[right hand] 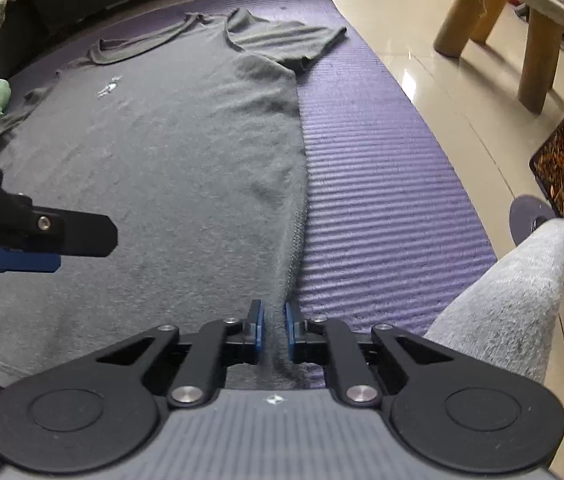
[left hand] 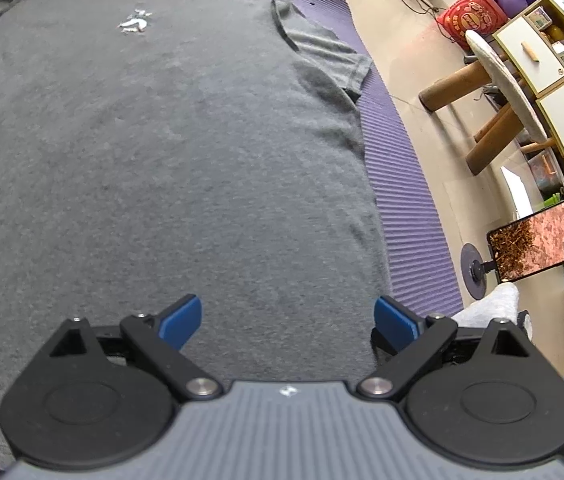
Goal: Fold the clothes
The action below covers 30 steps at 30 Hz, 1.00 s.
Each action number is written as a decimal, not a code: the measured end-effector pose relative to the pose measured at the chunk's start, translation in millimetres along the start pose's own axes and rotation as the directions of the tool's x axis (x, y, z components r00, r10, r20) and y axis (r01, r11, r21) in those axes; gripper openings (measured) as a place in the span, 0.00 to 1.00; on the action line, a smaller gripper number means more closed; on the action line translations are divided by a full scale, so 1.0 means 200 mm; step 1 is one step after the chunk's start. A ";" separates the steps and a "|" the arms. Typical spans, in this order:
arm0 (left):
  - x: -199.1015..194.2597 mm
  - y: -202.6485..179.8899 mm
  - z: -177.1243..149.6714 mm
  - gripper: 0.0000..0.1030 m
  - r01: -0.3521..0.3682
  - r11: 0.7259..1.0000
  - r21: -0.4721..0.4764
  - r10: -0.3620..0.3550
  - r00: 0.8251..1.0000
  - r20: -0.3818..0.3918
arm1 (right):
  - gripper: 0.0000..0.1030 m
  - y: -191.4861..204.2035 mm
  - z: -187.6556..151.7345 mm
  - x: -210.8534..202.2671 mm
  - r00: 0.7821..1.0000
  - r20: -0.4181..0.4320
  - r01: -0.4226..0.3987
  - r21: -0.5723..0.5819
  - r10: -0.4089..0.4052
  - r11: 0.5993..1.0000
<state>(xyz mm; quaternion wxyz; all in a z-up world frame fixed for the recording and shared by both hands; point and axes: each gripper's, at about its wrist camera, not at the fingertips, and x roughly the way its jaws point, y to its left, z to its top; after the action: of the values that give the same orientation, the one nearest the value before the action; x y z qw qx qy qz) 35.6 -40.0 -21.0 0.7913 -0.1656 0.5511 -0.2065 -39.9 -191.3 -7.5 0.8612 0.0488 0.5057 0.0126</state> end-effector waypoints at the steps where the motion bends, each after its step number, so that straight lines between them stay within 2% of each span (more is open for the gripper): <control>1: 0.00 0.00 0.00 0.91 0.015 1.000 0.000 -0.015 1.000 -0.002 | 0.08 0.03 0.01 -0.01 1.000 0.008 -0.006 -0.019 0.006 1.000; 5: 0.02 0.00 0.01 0.88 0.088 0.996 -0.011 -0.088 0.996 -0.019 | 0.08 0.16 0.03 -0.05 0.999 0.035 -0.031 -0.113 0.035 0.993; 7: 0.04 0.01 0.00 0.82 0.155 0.987 -0.037 -0.156 0.987 -0.030 | 0.08 0.21 0.03 -0.05 0.998 0.039 -0.043 -0.143 0.049 0.989; 9: 0.07 0.03 0.00 0.78 0.180 0.982 -0.062 -0.183 0.982 -0.041 | 0.08 0.25 0.02 -0.05 0.997 0.035 -0.066 -0.156 0.072 0.986; 13: 0.11 0.05 -0.01 0.75 0.189 0.977 -0.103 -0.195 0.979 -0.060 | 0.08 0.28 0.00 -0.02 0.992 -0.003 -0.124 -0.139 0.125 0.982; 15: 0.12 0.05 -0.02 0.75 0.187 0.976 -0.110 -0.194 0.979 -0.062 | 0.09 0.28 -0.01 -0.01 0.994 -0.012 -0.113 -0.136 0.112 0.984; 17: 0.12 0.06 -0.02 0.75 0.189 0.975 -0.116 -0.197 0.979 -0.060 | 0.20 0.25 -0.01 -0.03 0.998 0.004 -0.067 -0.121 0.068 0.990; 18: 0.12 0.05 -0.01 0.76 0.195 0.974 -0.118 -0.203 0.977 -0.059 | 0.36 0.25 -0.01 -0.03 0.999 0.010 -0.052 -0.120 0.053 0.991; 19: 0.12 0.05 -0.01 0.76 0.200 0.973 -0.118 -0.207 0.977 -0.058 | 0.43 0.25 -0.02 -0.05 0.999 0.021 -0.023 -0.124 0.026 0.992; 21: 0.12 0.05 -0.01 0.76 0.204 0.972 -0.120 -0.212 0.975 -0.059 | 0.42 0.25 -0.03 -0.07 0.999 0.033 -0.014 -0.144 0.019 0.989; 27: 0.11 0.04 -0.01 0.76 0.218 0.970 -0.107 -0.226 0.972 -0.060 | 0.42 0.34 -0.09 -0.09 0.998 0.009 -0.062 -0.235 0.066 0.970; 29: 0.11 0.04 -0.01 0.75 0.223 0.969 -0.103 -0.230 0.971 -0.061 | 0.39 0.38 -0.11 -0.07 0.999 0.001 -0.050 -0.267 0.052 0.962; 30: 0.11 0.04 -0.01 0.75 0.227 0.969 -0.102 -0.234 0.970 -0.063 | 0.34 0.38 -0.12 -0.05 1.000 -0.004 -0.031 -0.268 0.031 0.963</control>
<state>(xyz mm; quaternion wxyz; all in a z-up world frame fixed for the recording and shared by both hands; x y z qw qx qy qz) 40.8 -44.2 -43.1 0.7322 -0.2576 0.5664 -0.2770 -63.5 -115.3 -2.1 0.8596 -0.0601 0.4985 0.0942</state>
